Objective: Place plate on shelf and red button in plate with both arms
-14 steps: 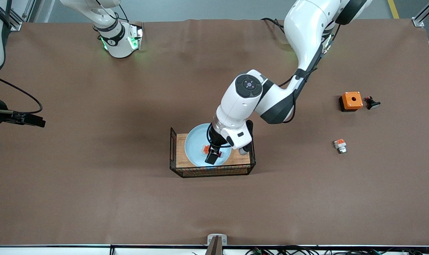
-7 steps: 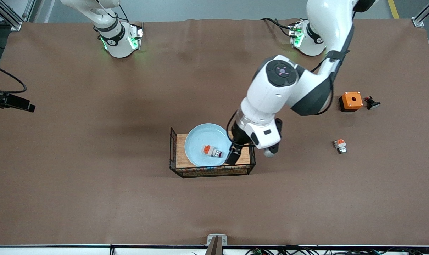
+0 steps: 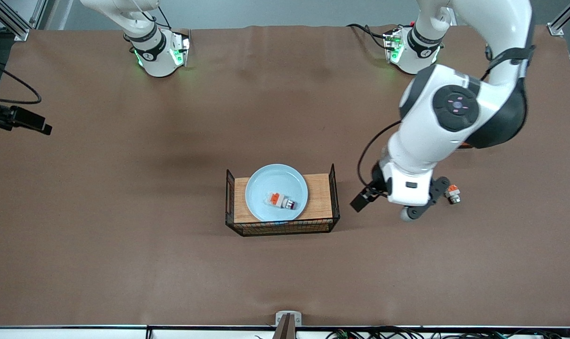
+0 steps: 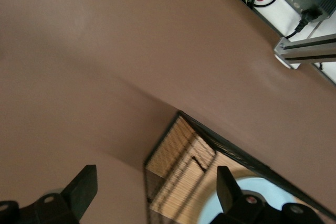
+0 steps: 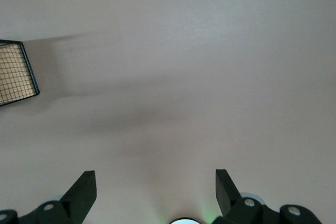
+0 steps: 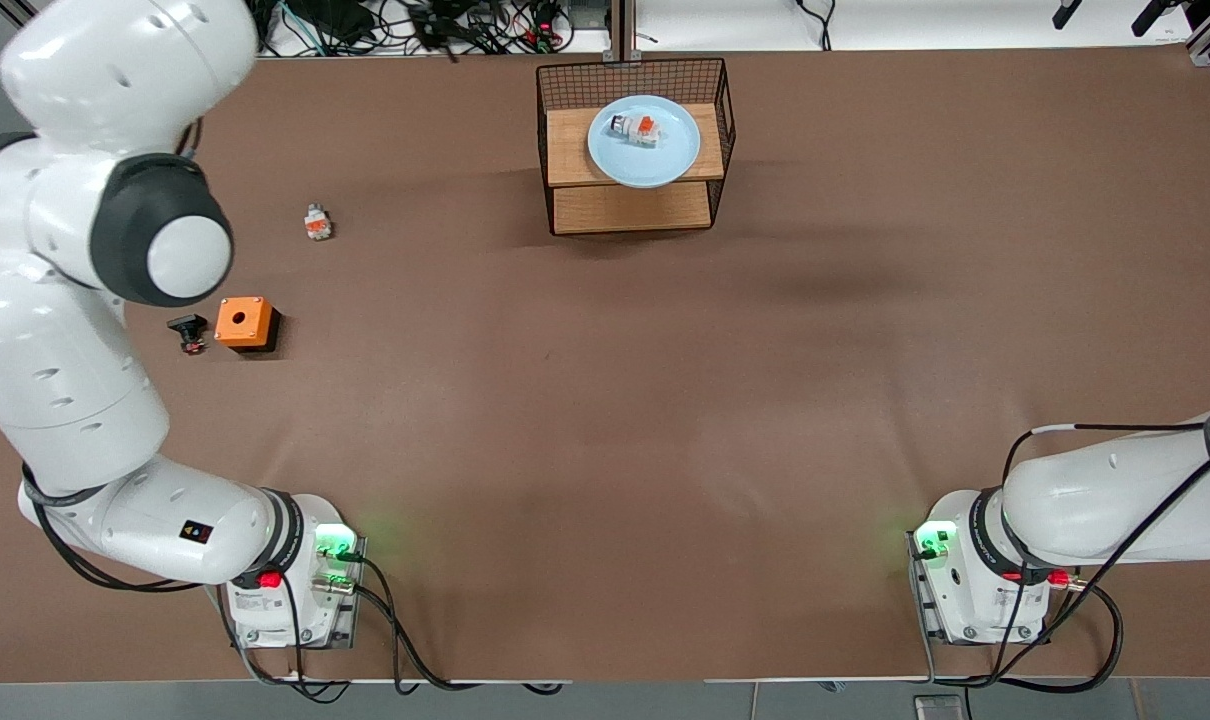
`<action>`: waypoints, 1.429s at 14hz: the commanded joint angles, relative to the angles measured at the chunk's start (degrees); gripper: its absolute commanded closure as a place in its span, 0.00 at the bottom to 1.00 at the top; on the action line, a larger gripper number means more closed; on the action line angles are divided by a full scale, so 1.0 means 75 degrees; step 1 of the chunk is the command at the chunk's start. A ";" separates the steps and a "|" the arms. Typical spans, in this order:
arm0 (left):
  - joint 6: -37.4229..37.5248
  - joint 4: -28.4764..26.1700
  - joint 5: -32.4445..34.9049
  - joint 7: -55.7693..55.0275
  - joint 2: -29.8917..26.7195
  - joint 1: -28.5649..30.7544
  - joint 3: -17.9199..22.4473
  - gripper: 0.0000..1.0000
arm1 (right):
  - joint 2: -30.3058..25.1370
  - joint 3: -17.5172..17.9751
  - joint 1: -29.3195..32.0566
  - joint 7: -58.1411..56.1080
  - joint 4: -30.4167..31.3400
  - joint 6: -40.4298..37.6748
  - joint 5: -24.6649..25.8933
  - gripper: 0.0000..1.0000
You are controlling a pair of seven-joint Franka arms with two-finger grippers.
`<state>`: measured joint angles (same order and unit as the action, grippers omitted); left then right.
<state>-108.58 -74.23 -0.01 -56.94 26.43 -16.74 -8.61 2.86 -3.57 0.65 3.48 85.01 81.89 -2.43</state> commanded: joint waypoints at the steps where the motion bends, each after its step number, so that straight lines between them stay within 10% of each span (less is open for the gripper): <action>1: 0.0005 -0.1221 -0.0092 0.1376 -0.0873 0.0543 -0.0059 0.01 | -0.0440 0.0019 -0.0133 -0.0031 0.0454 0.0179 0.0136 0.00; 9: 0.0005 -0.2968 -0.0139 0.4613 -0.2186 0.1950 -0.0059 0.01 | -0.0487 -0.0063 -0.0157 0.0004 0.0291 0.0192 0.0370 0.00; 20: 0.0368 -0.2865 -0.0140 0.5670 -0.3183 0.2971 0.0023 0.00 | -0.1095 -0.0191 -0.0075 -0.0686 0.0956 0.0564 0.0277 0.00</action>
<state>-107.23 -95.40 -0.02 -15.74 5.04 5.03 -8.58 -1.44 -4.58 -0.55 1.09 87.39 83.67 -0.17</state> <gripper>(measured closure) 0.000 0.000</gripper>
